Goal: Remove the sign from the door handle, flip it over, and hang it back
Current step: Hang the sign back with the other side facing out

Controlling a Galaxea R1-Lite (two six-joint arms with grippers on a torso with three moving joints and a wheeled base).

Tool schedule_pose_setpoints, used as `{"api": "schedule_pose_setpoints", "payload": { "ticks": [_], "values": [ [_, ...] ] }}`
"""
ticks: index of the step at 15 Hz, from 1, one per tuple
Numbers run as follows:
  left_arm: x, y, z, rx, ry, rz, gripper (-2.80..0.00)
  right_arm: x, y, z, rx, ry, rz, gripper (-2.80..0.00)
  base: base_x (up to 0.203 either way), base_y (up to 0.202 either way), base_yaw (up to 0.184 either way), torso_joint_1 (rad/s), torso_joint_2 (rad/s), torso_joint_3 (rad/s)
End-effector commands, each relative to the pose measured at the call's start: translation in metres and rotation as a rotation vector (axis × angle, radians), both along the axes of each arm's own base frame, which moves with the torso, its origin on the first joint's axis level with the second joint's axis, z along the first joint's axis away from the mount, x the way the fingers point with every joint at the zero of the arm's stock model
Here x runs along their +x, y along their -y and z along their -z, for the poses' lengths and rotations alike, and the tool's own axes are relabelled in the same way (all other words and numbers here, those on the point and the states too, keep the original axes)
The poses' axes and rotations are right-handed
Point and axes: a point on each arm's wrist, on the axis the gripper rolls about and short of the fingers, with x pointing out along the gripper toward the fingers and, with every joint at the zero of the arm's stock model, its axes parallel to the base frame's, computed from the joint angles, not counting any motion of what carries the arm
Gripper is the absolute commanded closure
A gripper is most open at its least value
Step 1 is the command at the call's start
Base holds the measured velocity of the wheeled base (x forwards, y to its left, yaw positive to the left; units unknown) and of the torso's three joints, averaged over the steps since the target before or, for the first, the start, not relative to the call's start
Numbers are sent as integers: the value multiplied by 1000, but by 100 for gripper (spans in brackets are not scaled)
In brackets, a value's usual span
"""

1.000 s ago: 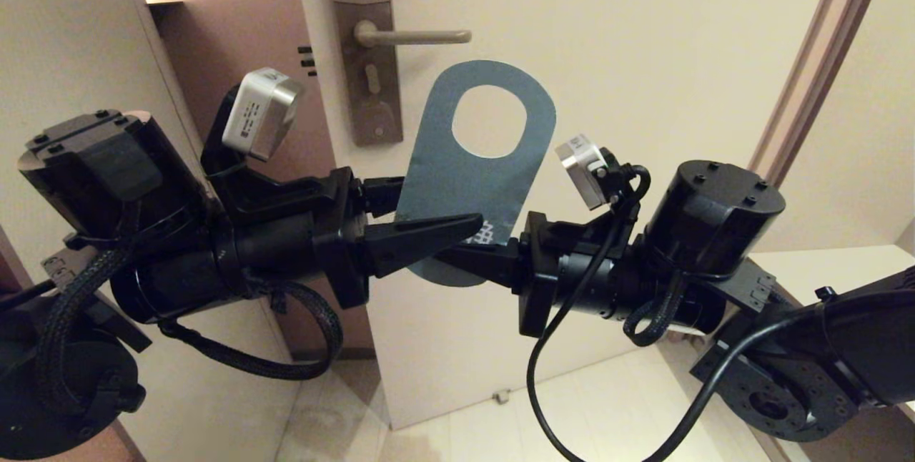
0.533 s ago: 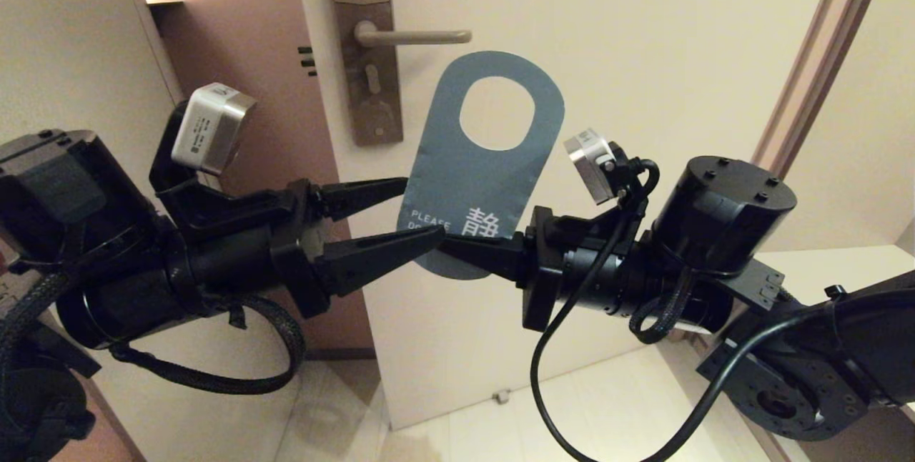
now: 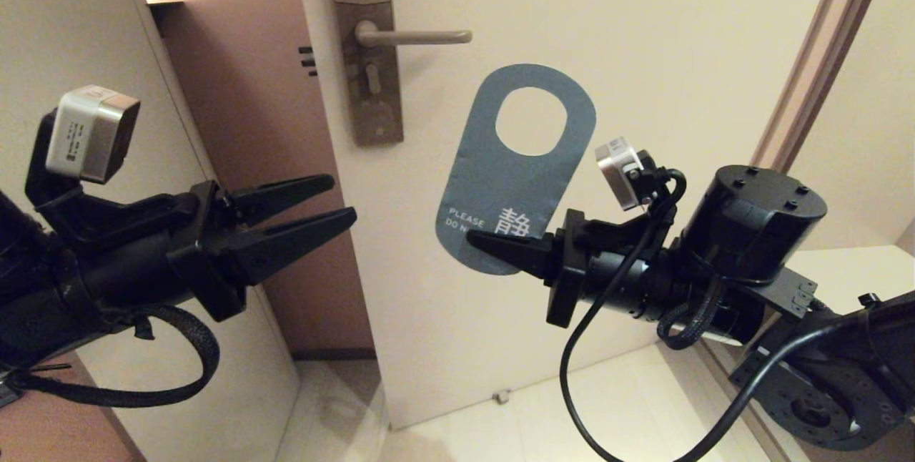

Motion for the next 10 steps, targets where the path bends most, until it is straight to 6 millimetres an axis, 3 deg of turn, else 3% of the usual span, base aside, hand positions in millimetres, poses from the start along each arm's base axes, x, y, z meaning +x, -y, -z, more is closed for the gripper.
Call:
{"api": "schedule_pose_setpoints", "payload": {
  "ticks": [1,6,10],
  "values": [
    [-10,-6,-3,-9,22,-9,0,1,9,-2,4,10,22,0,0,0,0,0,0,0],
    [-20,-24,4,3,25,-100,0,5,23,-2,3,5,124,0,0,0,0,0,0,0],
    [-26,-31,15,43,51,-277,0,8,39,-1,4,-6,250,0,0,0,0,0,0,0]
  ]
}}
